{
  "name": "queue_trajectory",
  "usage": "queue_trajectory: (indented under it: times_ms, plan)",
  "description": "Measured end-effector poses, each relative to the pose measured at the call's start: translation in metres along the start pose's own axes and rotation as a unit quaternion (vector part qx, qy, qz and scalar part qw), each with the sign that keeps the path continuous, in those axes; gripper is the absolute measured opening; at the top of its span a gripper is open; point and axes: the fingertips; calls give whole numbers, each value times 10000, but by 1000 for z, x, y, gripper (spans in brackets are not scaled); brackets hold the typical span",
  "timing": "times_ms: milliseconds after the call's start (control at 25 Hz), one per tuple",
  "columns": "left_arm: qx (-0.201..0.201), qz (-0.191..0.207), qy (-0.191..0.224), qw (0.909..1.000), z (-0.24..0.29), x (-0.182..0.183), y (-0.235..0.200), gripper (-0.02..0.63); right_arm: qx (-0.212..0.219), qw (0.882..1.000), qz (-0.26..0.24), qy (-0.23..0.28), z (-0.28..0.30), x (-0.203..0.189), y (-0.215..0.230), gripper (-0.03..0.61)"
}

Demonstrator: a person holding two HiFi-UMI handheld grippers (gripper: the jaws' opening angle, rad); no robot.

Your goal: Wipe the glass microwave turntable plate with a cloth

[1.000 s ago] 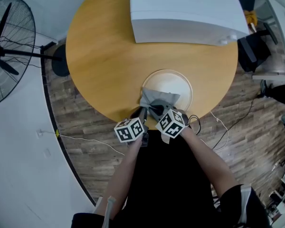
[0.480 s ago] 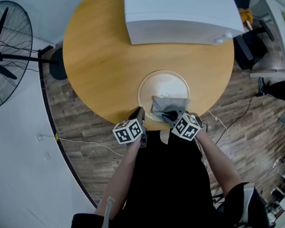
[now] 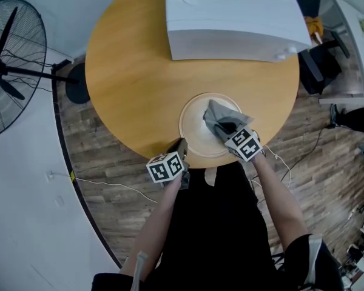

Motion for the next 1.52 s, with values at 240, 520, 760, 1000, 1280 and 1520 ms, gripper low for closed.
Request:
queue_trajectory:
  times_ms: [240,520,760,1000,1280,1520]
  plan:
    - [-37,49,-20,10000,1,0,3,33,-200,9991,325,209,9,34,20,25]
    - [63,112,37,9999,1,1,2,35,-212,9994,-82,249,25,54,-14,25]
    - [198,175,117,9996,0,0,1,38,146,9982,-579,11,29,27,-58,25]
    - [236,206,162,9994,0,1,1,43,638,9936,-859,-351,18,-9,-77,25]
    - [568,310,506,9966,-10,5,1,46,802,9916,-1016,71,-29,-16,-82,23]
    - [1157,488,907,9879,-38,3,26,40,576,9909,-730,973,-103,-10,-59,23]
Point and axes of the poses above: the fingertips, and each gripper's own axes: z forward along the fingers, y to its right, x out of its top, and after that the axes turned 13 degrees about -y, right-handed
